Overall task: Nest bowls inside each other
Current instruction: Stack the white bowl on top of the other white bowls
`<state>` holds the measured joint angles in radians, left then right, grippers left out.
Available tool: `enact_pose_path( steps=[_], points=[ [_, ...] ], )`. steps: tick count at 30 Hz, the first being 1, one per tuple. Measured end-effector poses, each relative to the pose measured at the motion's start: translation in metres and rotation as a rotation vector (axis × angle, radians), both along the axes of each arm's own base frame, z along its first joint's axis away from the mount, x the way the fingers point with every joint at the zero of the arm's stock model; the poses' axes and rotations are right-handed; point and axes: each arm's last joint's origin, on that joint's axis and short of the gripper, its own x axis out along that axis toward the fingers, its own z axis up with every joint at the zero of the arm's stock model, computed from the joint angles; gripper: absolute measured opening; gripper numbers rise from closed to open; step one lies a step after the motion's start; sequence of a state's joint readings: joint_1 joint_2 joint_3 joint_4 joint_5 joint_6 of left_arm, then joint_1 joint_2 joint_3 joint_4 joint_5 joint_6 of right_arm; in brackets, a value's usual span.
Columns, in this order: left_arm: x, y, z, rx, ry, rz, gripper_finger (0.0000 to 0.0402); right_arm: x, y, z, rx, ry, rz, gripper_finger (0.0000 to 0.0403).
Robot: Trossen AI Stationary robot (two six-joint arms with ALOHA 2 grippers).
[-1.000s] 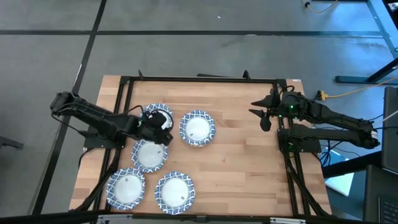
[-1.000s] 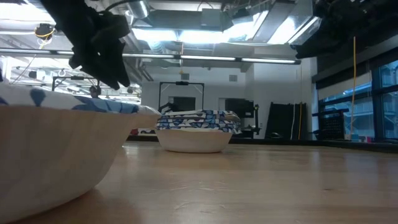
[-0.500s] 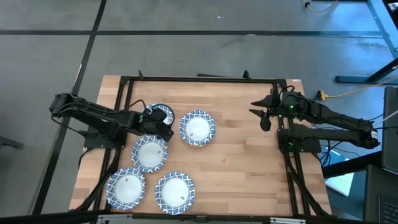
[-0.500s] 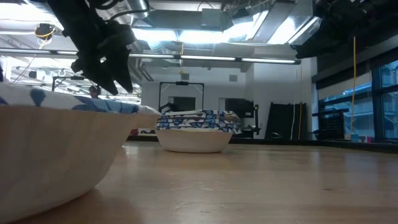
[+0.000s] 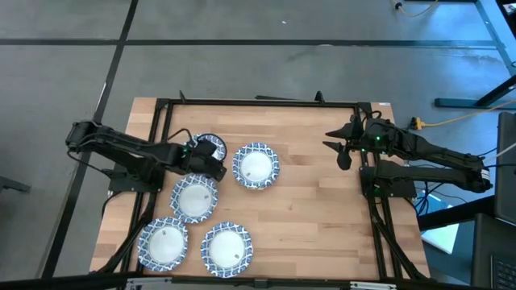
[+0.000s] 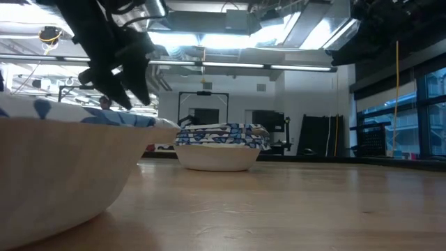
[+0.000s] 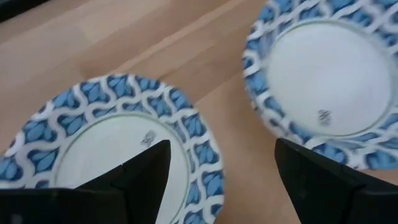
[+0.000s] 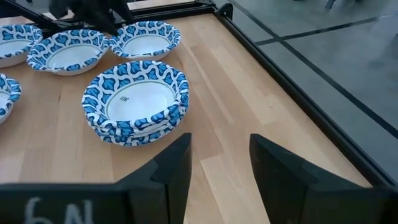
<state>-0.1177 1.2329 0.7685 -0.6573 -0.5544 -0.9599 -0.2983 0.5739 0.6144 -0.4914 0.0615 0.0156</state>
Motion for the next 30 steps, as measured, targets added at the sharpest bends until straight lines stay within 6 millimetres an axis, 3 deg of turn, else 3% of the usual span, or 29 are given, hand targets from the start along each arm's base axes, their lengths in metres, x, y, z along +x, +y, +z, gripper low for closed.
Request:
enact_pose_path(
  steps=[18,25,30],
  points=[
    [0.024,-0.008,-0.07,-0.156,0.297,0.022,0.0281,0.001,0.0,0.001,0.013,-0.015,-0.007,0.0162],
    [0.027,-0.006,-0.076,-0.16,0.31,0.03,0.0277,0.001,0.0,0.001,0.044,-0.027,-0.023,0.0162],
    [0.028,-0.002,-0.076,-0.164,0.301,0.046,0.0246,0.001,0.0,0.001,0.044,-0.027,-0.023,0.0162]
  ],
)
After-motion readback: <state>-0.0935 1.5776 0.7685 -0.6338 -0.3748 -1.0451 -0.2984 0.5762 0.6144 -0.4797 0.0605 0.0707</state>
